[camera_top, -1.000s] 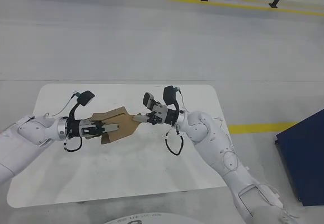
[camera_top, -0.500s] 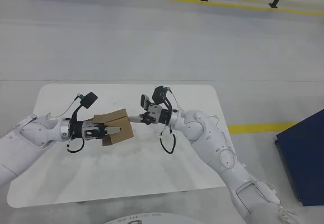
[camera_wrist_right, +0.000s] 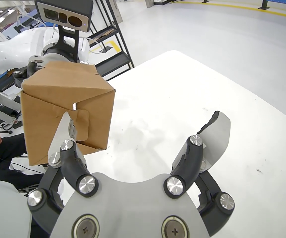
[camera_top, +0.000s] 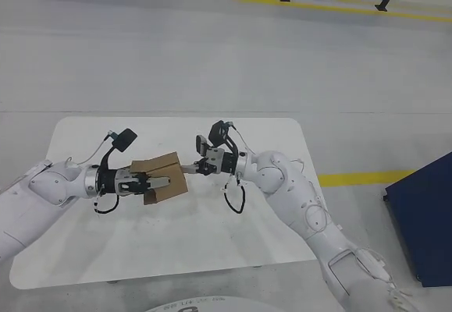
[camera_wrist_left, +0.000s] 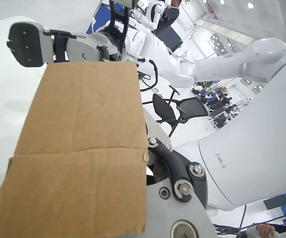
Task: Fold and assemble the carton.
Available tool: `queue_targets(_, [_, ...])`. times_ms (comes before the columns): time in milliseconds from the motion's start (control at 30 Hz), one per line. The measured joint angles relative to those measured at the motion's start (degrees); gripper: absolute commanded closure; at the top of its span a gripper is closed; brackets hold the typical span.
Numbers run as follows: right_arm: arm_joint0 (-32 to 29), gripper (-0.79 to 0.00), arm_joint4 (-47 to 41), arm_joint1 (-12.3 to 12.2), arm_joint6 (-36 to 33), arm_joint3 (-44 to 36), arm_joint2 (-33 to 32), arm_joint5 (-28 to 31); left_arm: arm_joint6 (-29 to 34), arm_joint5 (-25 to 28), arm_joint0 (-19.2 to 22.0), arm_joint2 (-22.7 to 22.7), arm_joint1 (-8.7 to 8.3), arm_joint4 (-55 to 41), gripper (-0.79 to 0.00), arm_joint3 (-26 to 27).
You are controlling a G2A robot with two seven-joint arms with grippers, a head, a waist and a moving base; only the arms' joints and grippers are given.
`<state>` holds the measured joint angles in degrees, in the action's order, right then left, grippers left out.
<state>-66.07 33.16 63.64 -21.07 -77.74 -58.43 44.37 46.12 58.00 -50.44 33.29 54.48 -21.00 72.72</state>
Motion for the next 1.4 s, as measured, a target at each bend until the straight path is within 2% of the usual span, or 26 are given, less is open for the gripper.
queue_targets(200, [1.59, -0.785, -0.94, 0.45, -2.96, 0.73, 1.97, -0.34, 0.18, -0.01, -0.02, -0.34, 0.09, -0.37, 0.0, 0.85])
queue_targets(467, [3.02, -0.785, -1.76, 0.86, -3.49, 2.08, 3.13, 0.22, 0.16, 0.0, 0.36, -0.81, 0.04, -0.78, 0.0, 0.81])
queue_targets(800, [-3.02, -0.785, -2.73, -1.53, 2.01, 0.02, -5.61, 6.8, 0.34, -0.17, 0.69, -1.1, -0.42, -1.3, 0.0, 0.0])
queue_targets(1167, [-5.79, -0.785, -1.87, -2.26, 1.04, -3.6, -7.5, 4.51, 0.79, -0.63, 1.2, -1.56, -0.34, -1.24, 0.0, 0.22])
queue_targets(1400, [-3.63, -0.785, -0.69, -1.45, -2.55, -4.25, -3.1, 1.36, 0.58, -0.41, 1.12, -1.58, -0.42, -0.89, 0.0, 0.49])
